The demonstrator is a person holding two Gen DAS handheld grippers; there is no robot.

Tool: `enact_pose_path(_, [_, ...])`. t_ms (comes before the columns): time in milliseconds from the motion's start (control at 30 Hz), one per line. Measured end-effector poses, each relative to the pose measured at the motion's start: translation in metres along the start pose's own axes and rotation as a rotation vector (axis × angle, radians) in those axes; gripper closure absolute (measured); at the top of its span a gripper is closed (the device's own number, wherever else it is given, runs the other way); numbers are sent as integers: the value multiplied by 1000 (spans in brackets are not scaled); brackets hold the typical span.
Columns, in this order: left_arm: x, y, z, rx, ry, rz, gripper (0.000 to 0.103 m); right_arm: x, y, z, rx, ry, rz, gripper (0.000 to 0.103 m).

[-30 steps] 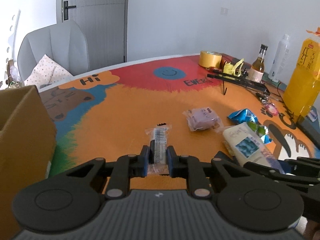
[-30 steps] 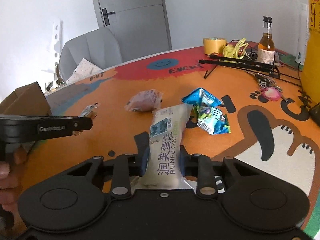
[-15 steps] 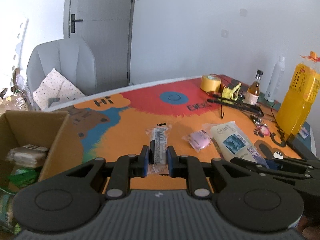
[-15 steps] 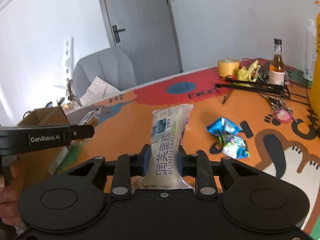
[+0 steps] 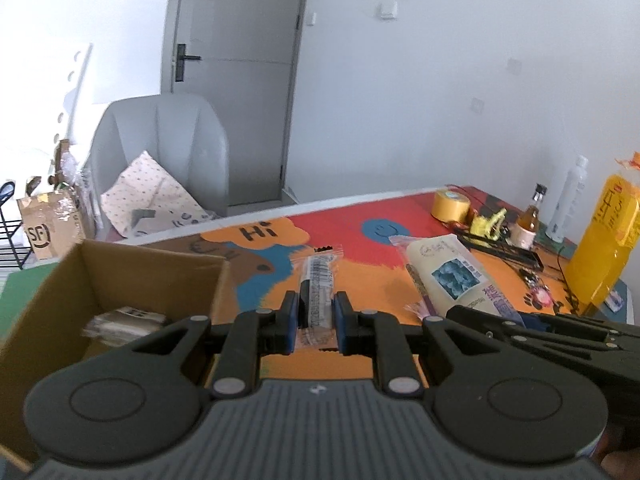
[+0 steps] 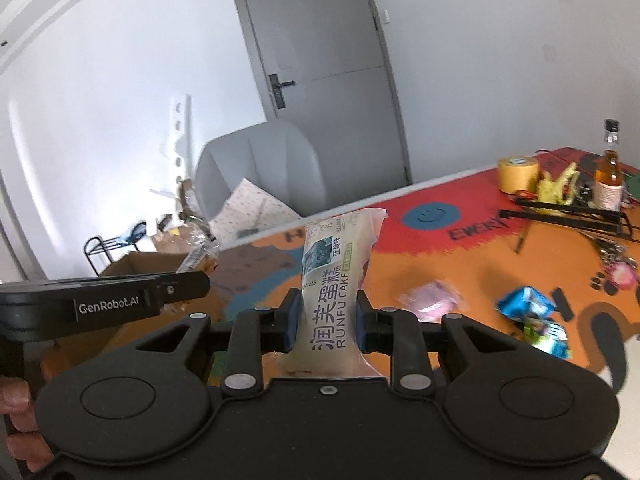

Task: Organize snacks
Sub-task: 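Carry both packets over the cardboard box and open both grippers to drop them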

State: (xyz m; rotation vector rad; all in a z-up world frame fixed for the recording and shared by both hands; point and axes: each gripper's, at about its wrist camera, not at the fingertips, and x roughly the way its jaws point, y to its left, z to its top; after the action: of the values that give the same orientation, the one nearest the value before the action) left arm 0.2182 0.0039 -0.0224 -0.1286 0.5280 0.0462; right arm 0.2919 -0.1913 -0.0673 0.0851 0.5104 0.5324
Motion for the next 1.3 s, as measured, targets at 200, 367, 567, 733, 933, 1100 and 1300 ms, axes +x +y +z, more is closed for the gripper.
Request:
enact_pose_path(200, [-15, 28, 6, -34, -26, 35, 85, 8, 25, 8, -27, -3, 41, 77])
enact_pose_path(367, [-23, 56, 5, -66, -30, 75, 85, 15, 47, 11, -49, -8, 72, 77])
enact_pose_path(567, [-30, 85, 5, -98, -35, 117, 85, 28, 70, 14, -66, 5, 110, 77])
enact_pose_path(733, [-34, 105, 4, -124, -35, 139, 85, 35, 89, 17, -91, 11, 137, 77])
enact_pose_path(933, [-34, 123, 1, -155, -25, 159, 85, 41, 109, 21, -120, 19, 162, 77])
enact_pose_path(1100, [-33, 137, -1, -184, -3, 179, 80, 47, 123, 22, -133, 32, 181, 77])
enact_pose_path(1300, [-46, 144, -2, -195, -35, 175, 49, 57, 138, 19, -126, 58, 188, 77])
